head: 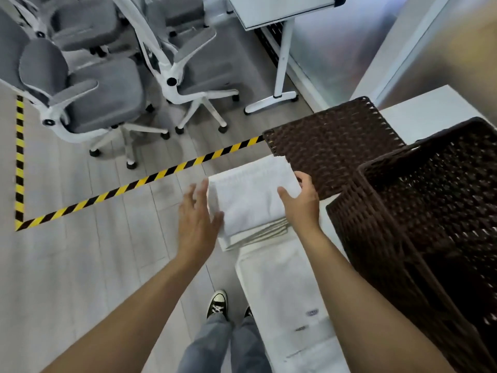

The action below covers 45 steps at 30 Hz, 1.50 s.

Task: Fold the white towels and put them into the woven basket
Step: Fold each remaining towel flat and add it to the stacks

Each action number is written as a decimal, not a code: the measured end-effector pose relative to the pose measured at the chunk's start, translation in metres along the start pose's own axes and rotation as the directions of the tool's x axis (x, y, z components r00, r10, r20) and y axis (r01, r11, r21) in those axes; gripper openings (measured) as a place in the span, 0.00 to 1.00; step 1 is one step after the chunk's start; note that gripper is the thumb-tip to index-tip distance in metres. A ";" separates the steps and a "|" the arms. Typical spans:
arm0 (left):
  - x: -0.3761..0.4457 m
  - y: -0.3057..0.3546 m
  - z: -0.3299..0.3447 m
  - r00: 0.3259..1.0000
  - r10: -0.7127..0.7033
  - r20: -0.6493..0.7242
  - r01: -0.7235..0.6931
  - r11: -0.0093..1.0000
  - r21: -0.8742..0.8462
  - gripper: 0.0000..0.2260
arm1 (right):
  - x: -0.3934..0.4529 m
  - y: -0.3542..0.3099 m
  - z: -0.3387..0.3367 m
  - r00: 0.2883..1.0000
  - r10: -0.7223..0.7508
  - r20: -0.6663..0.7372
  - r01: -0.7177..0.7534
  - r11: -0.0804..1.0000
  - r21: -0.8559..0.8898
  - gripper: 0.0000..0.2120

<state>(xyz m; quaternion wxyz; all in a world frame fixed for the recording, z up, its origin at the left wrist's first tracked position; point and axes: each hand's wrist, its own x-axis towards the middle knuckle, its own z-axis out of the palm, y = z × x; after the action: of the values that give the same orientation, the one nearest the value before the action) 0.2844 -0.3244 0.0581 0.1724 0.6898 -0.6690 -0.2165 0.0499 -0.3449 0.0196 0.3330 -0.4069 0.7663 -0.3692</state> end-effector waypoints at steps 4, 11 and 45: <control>0.005 -0.009 0.009 0.934 0.350 0.079 -0.353 0.859 0.372 0.28 | -0.027 0.002 -0.004 0.937 -0.260 -0.233 0.180 0.931 -0.317 0.22; -0.001 -0.015 0.013 0.928 0.239 0.285 -0.339 0.861 0.380 0.25 | -0.066 0.017 0.020 0.955 -0.272 0.116 0.293 0.821 -0.489 0.24; -0.126 0.154 -0.041 0.168 0.937 0.307 -0.900 0.273 -0.340 0.15 | -0.326 -0.009 -0.132 0.625 -0.010 -0.781 -0.306 0.917 -0.257 0.21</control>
<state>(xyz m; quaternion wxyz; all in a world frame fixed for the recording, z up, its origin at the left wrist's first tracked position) 0.1739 -0.2081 0.1823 0.1339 0.0667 -0.9571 -0.2483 0.0915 -0.0264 0.1627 -0.0766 -0.1997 0.9201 -0.3281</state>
